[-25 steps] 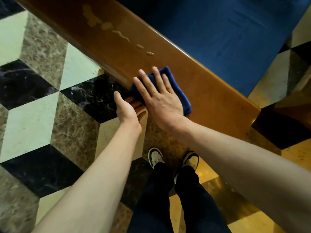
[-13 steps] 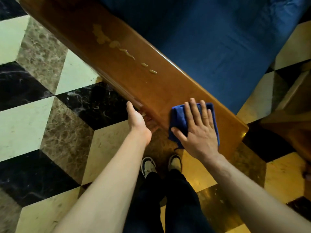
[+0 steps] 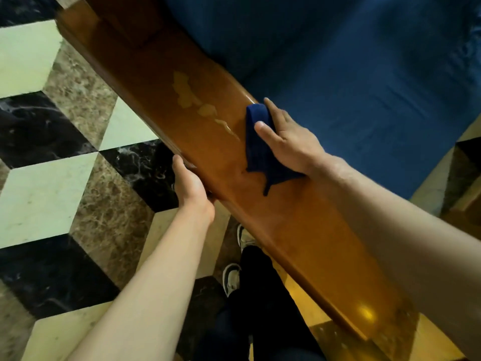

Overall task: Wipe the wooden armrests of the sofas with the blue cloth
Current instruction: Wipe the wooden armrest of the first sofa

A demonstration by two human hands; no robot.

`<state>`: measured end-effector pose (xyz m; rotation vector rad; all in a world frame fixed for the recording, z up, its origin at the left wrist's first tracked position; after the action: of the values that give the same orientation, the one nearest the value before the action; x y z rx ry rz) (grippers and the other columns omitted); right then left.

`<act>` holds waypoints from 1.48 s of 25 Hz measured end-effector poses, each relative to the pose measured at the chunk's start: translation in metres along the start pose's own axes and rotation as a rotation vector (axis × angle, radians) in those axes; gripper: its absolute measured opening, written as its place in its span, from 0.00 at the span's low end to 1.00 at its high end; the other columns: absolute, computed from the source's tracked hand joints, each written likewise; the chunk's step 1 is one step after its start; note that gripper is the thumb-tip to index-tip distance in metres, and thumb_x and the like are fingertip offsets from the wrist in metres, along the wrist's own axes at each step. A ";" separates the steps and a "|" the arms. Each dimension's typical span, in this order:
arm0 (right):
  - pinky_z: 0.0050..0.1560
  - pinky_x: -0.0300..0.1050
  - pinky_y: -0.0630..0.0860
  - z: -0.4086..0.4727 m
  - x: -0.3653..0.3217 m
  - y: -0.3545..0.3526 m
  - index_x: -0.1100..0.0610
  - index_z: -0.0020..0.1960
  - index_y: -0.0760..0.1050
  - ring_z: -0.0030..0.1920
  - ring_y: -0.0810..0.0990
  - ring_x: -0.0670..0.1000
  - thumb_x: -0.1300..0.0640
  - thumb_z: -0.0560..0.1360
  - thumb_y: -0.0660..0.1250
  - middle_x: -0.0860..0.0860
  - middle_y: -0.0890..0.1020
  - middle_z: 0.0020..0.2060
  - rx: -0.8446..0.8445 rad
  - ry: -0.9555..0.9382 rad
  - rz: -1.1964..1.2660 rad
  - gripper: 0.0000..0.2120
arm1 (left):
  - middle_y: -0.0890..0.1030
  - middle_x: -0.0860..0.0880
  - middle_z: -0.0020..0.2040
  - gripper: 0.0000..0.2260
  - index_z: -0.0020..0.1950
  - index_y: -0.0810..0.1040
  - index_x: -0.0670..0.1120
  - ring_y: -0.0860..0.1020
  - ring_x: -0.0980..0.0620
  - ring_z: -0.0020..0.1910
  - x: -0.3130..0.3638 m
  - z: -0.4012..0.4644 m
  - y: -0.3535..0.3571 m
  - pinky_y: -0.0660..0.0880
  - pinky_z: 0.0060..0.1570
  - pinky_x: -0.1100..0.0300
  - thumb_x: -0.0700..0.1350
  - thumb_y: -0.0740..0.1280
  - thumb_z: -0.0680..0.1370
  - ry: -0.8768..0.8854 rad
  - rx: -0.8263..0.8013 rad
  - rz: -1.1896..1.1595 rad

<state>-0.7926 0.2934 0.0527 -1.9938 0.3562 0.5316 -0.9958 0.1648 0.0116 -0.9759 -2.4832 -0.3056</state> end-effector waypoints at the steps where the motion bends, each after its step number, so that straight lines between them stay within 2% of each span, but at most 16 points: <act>1: 0.66 0.50 0.67 0.015 -0.007 -0.002 0.39 0.81 0.46 0.76 0.67 0.52 0.28 0.78 0.47 0.41 0.59 0.80 -0.044 -0.021 0.041 0.35 | 0.82 0.49 0.58 0.23 0.64 0.74 0.59 0.80 0.42 0.58 0.011 0.003 0.004 0.75 0.64 0.36 0.70 0.55 0.78 0.011 -0.001 0.006; 3: 0.65 0.51 0.68 0.035 -0.018 -0.004 0.40 0.81 0.47 0.76 0.68 0.53 0.31 0.80 0.47 0.43 0.59 0.81 -0.048 -0.032 0.031 0.33 | 0.81 0.49 0.60 0.24 0.64 0.74 0.58 0.80 0.42 0.58 0.026 0.012 0.011 0.74 0.66 0.36 0.71 0.54 0.79 0.017 0.014 -0.003; 6: 0.62 0.58 0.72 0.047 -0.042 0.006 0.45 0.82 0.46 0.73 0.71 0.60 0.33 0.82 0.45 0.47 0.58 0.81 0.052 0.017 -0.096 0.33 | 0.80 0.49 0.56 0.23 0.62 0.72 0.58 0.80 0.43 0.52 0.030 0.017 0.013 0.75 0.63 0.40 0.72 0.51 0.79 0.000 0.070 0.017; 7: 0.65 0.59 0.70 0.049 -0.054 0.008 0.46 0.82 0.46 0.74 0.68 0.61 0.34 0.82 0.44 0.48 0.57 0.82 0.095 0.020 -0.137 0.33 | 0.80 0.49 0.54 0.24 0.61 0.73 0.58 0.80 0.44 0.51 0.028 0.017 0.013 0.76 0.61 0.42 0.72 0.51 0.79 -0.003 0.082 0.012; 9: 0.75 0.59 0.60 0.041 -0.076 0.013 0.46 0.83 0.46 0.80 0.58 0.61 0.35 0.83 0.43 0.48 0.53 0.83 0.152 -0.053 -0.230 0.31 | 0.83 0.49 0.52 0.25 0.61 0.76 0.56 0.81 0.44 0.50 0.027 0.018 0.013 0.76 0.57 0.44 0.71 0.52 0.79 -0.007 0.068 -0.010; 11: 0.80 0.59 0.49 0.016 -0.082 0.022 0.44 0.83 0.46 0.82 0.47 0.60 0.36 0.84 0.43 0.47 0.50 0.83 0.151 -0.162 -0.349 0.29 | 0.85 0.48 0.55 0.27 0.64 0.78 0.55 0.82 0.42 0.53 0.037 0.026 0.013 0.77 0.58 0.44 0.70 0.53 0.78 -0.027 0.044 -0.027; 13: 0.81 0.60 0.42 -0.024 -0.076 0.038 0.45 0.83 0.46 0.82 0.41 0.59 0.36 0.84 0.43 0.47 0.48 0.83 0.108 -0.224 -0.422 0.30 | 0.85 0.47 0.58 0.26 0.67 0.78 0.56 0.82 0.41 0.56 0.055 0.040 0.009 0.76 0.62 0.43 0.68 0.53 0.79 -0.017 0.038 -0.018; 15: 0.81 0.60 0.41 -0.043 -0.069 0.046 0.46 0.83 0.46 0.82 0.39 0.57 0.35 0.84 0.44 0.48 0.47 0.83 0.101 -0.161 -0.469 0.31 | 0.85 0.48 0.57 0.23 0.66 0.78 0.57 0.82 0.43 0.55 0.084 0.058 0.008 0.77 0.61 0.44 0.65 0.51 0.81 0.040 0.040 -0.007; 17: 0.81 0.60 0.42 -0.029 -0.073 0.044 0.47 0.83 0.45 0.82 0.38 0.56 0.35 0.84 0.43 0.48 0.46 0.83 0.150 -0.021 -0.460 0.32 | 0.85 0.48 0.58 0.23 0.66 0.79 0.56 0.82 0.43 0.55 0.110 0.079 0.007 0.77 0.61 0.44 0.62 0.50 0.82 0.083 0.058 -0.024; 20: 0.81 0.59 0.41 0.022 -0.097 0.030 0.50 0.83 0.44 0.82 0.38 0.58 0.36 0.83 0.42 0.50 0.45 0.83 0.276 0.228 -0.333 0.33 | 0.85 0.46 0.59 0.24 0.68 0.79 0.53 0.83 0.41 0.57 0.119 0.094 0.010 0.77 0.62 0.41 0.60 0.50 0.82 0.027 -0.026 -0.020; 24: 0.80 0.61 0.41 0.080 -0.141 0.039 0.62 0.82 0.46 0.82 0.41 0.63 0.35 0.82 0.45 0.60 0.48 0.82 0.350 0.482 -0.171 0.40 | 0.86 0.45 0.54 0.28 0.63 0.79 0.46 0.83 0.43 0.55 0.146 0.112 -0.006 0.79 0.59 0.46 0.64 0.52 0.81 -0.018 -0.098 -0.017; 26: 0.81 0.61 0.42 0.078 -0.155 0.044 0.64 0.82 0.46 0.81 0.40 0.63 0.35 0.82 0.45 0.63 0.48 0.82 0.389 0.459 -0.195 0.40 | 0.87 0.45 0.42 0.28 0.58 0.80 0.44 0.83 0.44 0.47 0.175 0.126 -0.010 0.81 0.52 0.47 0.66 0.54 0.80 0.023 -0.071 -0.031; 28: 0.81 0.59 0.42 0.057 -0.172 0.058 0.60 0.83 0.47 0.82 0.40 0.61 0.37 0.84 0.45 0.59 0.49 0.82 0.356 0.258 -0.287 0.36 | 0.87 0.49 0.38 0.27 0.60 0.79 0.47 0.84 0.47 0.43 0.200 0.127 -0.005 0.82 0.44 0.50 0.67 0.56 0.79 0.077 -0.082 0.031; 31: 0.82 0.58 0.45 0.038 -0.180 0.074 0.56 0.83 0.48 0.82 0.41 0.58 0.38 0.84 0.44 0.54 0.50 0.83 0.298 0.116 -0.348 0.33 | 0.86 0.47 0.53 0.27 0.68 0.76 0.50 0.84 0.46 0.50 0.210 0.122 0.004 0.82 0.47 0.49 0.67 0.55 0.80 0.080 -0.128 0.107; 34: 0.82 0.58 0.44 0.075 -0.187 0.062 0.59 0.83 0.47 0.82 0.42 0.59 0.37 0.84 0.44 0.56 0.50 0.83 0.360 0.204 -0.348 0.35 | 0.84 0.45 0.58 0.28 0.71 0.74 0.49 0.83 0.44 0.53 0.205 0.120 0.004 0.81 0.52 0.47 0.66 0.55 0.81 0.029 -0.159 0.105; 37: 0.80 0.62 0.44 0.115 -0.198 0.051 0.62 0.82 0.48 0.82 0.45 0.64 0.39 0.84 0.46 0.61 0.52 0.82 0.477 0.393 -0.225 0.36 | 0.86 0.47 0.46 0.27 0.66 0.77 0.47 0.84 0.46 0.45 0.213 0.127 -0.001 0.80 0.44 0.51 0.65 0.56 0.80 0.045 -0.159 0.130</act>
<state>-1.0117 0.3768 0.0684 -1.6321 0.4435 -0.0924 -1.1761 0.3353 0.0043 -1.1755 -2.3704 -0.4830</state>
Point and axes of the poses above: each hand's wrist, its own z-axis towards the middle knuckle, its own y-axis out of the palm, x = y × z, the point moved 9 cm from there along z, towards the middle knuckle
